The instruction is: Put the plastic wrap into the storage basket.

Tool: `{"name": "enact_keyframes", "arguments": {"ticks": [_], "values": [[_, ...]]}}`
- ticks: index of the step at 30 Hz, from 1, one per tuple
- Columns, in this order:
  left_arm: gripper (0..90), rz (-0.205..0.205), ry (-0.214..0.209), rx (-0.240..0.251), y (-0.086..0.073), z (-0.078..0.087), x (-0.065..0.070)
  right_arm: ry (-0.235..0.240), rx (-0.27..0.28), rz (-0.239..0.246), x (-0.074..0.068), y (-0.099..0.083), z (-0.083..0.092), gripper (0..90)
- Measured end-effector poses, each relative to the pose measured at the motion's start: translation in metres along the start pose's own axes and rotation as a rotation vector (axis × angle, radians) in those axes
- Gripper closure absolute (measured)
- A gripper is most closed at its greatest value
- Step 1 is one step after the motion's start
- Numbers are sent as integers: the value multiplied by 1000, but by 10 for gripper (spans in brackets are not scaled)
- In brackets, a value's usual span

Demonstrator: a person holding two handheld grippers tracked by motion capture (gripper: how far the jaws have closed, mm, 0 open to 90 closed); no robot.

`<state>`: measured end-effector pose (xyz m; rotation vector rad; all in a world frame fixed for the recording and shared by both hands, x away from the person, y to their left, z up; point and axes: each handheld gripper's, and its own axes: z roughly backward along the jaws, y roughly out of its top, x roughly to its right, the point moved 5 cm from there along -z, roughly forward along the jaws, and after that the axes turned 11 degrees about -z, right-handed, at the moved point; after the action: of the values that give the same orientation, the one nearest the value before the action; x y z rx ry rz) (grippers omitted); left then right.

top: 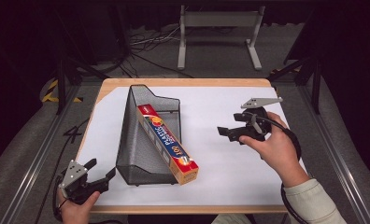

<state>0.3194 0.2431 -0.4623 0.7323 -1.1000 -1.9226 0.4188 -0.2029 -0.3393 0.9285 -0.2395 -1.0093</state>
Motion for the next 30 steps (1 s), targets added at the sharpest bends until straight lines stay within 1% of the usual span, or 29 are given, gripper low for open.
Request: {"name": "enact_keyframes", "arguments": {"ticks": [1,4,6,10,11,14,19,21,23,26,28,29,30], "values": [[206,1,-1,-1,0,0,0,0,8,15,4,-6,-1,168],[205,0,-2,-3,0,0,1,2,40,37,11,-18,-3,168],[205,0,-1,-3,0,0,1,9,55,43,15,-26,-4,168],[205,1,-1,-4,0,0,1,-1,63,63,24,-44,-9,168],[205,1,-1,-4,0,0,1,-1,63,63,24,-44,-9,168],[205,0,-1,-3,0,0,1,-22,72,70,34,-58,-13,162],[205,1,-1,-3,0,0,1,-40,62,33,54,-85,-16,162],[205,0,-2,-4,0,0,1,-63,60,2,68,-100,-15,166],[205,3,0,-5,-1,-1,1,-84,49,-19,79,-109,-13,166],[205,-2,-5,-3,0,-1,1,-98,51,-50,89,-116,-10,166],[205,-1,-5,-5,0,-1,2,-103,39,-74,92,-120,-9,166],[205,-1,-5,-5,0,-1,2,-103,39,-74,92,-120,-9,166],[205,-4,-4,-9,0,-1,1,-113,30,-96,96,-124,-6,157]]}}
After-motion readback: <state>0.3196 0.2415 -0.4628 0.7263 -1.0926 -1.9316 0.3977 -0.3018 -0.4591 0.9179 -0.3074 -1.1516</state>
